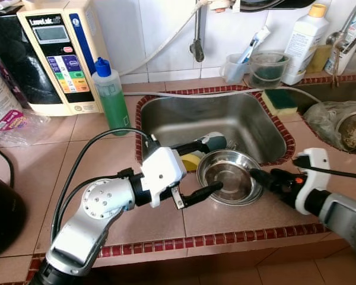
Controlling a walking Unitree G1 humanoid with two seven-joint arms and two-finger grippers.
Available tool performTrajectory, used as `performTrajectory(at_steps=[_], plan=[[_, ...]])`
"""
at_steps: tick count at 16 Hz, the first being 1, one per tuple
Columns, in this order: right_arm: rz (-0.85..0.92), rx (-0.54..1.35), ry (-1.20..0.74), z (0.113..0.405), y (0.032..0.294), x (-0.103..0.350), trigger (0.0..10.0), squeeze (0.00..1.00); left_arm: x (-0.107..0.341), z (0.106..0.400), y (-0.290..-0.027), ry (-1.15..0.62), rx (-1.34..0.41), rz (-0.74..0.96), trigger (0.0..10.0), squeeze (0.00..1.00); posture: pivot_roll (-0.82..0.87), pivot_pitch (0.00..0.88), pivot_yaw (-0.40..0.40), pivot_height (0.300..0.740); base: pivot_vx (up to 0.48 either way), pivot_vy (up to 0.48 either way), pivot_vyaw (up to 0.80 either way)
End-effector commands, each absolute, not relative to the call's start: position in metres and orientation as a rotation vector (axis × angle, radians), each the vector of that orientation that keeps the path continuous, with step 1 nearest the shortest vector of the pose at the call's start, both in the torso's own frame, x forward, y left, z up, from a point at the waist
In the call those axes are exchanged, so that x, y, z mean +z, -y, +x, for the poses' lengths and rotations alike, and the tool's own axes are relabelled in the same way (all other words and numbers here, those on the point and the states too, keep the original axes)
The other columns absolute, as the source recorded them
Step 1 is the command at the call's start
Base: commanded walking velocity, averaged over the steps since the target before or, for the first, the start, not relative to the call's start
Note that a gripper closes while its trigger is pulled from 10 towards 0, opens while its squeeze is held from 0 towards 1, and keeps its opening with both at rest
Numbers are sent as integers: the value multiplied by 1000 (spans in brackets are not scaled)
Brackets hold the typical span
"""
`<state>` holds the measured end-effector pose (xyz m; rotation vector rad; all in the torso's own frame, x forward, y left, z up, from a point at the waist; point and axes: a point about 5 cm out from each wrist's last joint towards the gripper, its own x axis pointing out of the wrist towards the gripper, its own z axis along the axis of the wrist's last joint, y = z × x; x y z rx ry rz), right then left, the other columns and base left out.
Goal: Kitchen organization
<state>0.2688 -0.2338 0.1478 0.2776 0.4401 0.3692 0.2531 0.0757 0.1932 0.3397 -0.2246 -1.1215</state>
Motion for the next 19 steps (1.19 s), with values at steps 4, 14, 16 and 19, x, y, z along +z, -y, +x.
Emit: performTrajectory(at_steps=[4,14,16,19], plan=[[348,363,-436,269,239,158,0,0,195,256,-73,240,-1132,359,10000,0,-266,113,48,740,0,0,0],[384,387,-435,282,238,163,5843,0,195,256,-73,249,-1124,365,10000,0,-247,99,37,740,0,0,0],[372,391,-432,286,236,164,10000,0,195,256,-74,251,-1120,366,10000,0,-244,95,34,740,0,0,0],[361,426,-438,288,233,163,10000,1000,196,256,-74,254,-1113,367,10000,0,-241,93,28,740,0,0,0]])
